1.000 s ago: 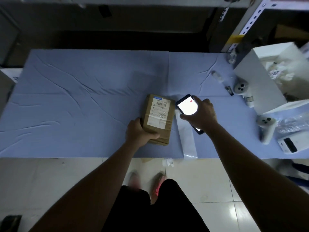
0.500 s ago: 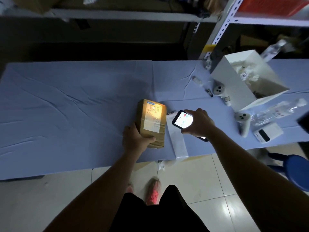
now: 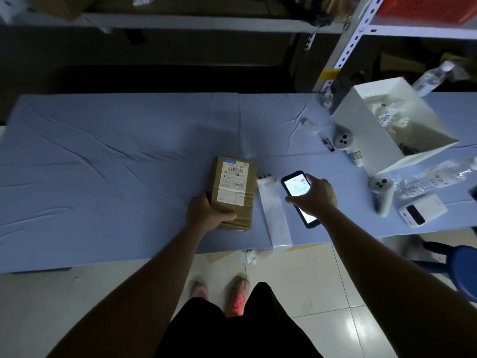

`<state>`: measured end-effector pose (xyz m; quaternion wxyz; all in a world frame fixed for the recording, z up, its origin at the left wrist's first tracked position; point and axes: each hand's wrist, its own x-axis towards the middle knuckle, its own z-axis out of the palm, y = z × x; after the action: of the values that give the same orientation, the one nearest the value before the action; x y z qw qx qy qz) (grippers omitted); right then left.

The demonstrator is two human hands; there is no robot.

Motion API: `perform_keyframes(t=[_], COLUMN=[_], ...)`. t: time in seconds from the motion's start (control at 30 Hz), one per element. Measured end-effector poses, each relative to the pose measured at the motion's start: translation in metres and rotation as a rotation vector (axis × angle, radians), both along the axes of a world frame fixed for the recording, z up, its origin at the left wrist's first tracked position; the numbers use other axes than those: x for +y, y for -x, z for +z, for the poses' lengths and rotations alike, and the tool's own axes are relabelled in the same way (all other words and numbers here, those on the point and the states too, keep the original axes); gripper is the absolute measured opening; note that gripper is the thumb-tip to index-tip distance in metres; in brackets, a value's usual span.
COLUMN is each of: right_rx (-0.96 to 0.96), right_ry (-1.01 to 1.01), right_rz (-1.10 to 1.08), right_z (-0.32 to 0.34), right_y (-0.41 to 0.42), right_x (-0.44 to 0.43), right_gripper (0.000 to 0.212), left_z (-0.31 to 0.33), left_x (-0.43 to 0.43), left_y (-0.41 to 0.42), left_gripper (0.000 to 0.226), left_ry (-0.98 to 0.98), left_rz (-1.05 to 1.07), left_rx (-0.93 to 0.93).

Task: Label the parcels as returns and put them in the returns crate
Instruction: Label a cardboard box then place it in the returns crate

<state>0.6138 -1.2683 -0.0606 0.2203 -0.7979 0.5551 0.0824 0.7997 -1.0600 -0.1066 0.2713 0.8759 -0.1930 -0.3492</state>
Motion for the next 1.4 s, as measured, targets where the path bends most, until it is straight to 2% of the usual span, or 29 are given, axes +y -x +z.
perform_keyframes(t=[0.2,0.3,0.43,0.57,0.6,0.67,0.73,0.77,0.87,0.93,1.03,1.13,1.23,1.3,1.33,1.4], right_rx=[0.042,0.081,0.104,0.170,0.130,-0.118,-0.413,-0.476,-0.493,-0.493,-0.526,-0.644,-0.695,-0.736,-0.752,-0.762], right_ry=[-0.022,-0.028,-0.012,0.123,0.167,0.186,0.122,0.072,-0.146,-0.238,-0.354,-0.542,-0.627,-0.622,-0.606,-0.570], right_rz=[-0.106,-0.083,-0.054,0.042,0.070,0.110,0.106,0.071,-0.142,-0.261,-0.404,-0.495,-0.475,-0.379,-0.314,-0.223], right_z=[-0.044,-0.061,-0.076,-0.077,-0.075,-0.072,-0.068,-0.065,-0.059,-0.061,-0.064,-0.063,-0.062,-0.059,-0.057,-0.055], right_y=[0.000,-0.001,0.004,0.002,-0.001,-0.012,-0.024,-0.030,-0.046,-0.051,-0.051,-0.047,-0.042,-0.039,-0.037,-0.034], right_x=[-0.009,-0.015,-0.021,-0.020,-0.019,-0.013,-0.004,-0.001,0.003,0.003,0.000,-0.004,-0.009,-0.010,-0.011,-0.015], right_gripper=[0.079,0.080,0.085,0.082,0.079,0.065,0.049,0.044,0.045,0.049,0.051,0.042,0.028,0.017,0.012,0.022], left_z=[0.002,-0.001,0.001,0.009,0.011,0.012,0.014,0.015,0.019,0.022,0.022,0.015,0.008,0.007,0.007,0.001], left_x=[0.001,0.003,0.003,-0.006,-0.009,-0.016,-0.025,-0.030,-0.050,-0.064,-0.082,-0.097,-0.113,-0.122,-0.126,-0.132], left_y=[-0.013,-0.013,-0.011,-0.010,-0.010,-0.011,-0.012,-0.013,-0.011,-0.006,0.004,0.011,0.019,0.025,0.027,0.029], left_gripper=[0.082,0.088,0.083,0.080,0.082,0.083,0.074,0.069,0.064,0.064,0.046,0.032,0.020,0.005,0.007,0.015], left_ry=[-0.018,0.015,0.020,0.031,0.021,0.000,0.016,0.025,0.093,0.171,0.249,0.283,0.273,0.271,0.270,0.287], left_rz=[-0.044,-0.013,0.028,0.057,0.063,0.096,0.131,0.123,0.028,-0.006,-0.072,-0.220,-0.387,-0.451,-0.458,-0.457], left_rx=[0.104,0.119,0.102,0.080,0.049,-0.017,-0.073,-0.118,-0.246,-0.224,-0.207,-0.246,-0.331,-0.375,-0.383,-0.380])
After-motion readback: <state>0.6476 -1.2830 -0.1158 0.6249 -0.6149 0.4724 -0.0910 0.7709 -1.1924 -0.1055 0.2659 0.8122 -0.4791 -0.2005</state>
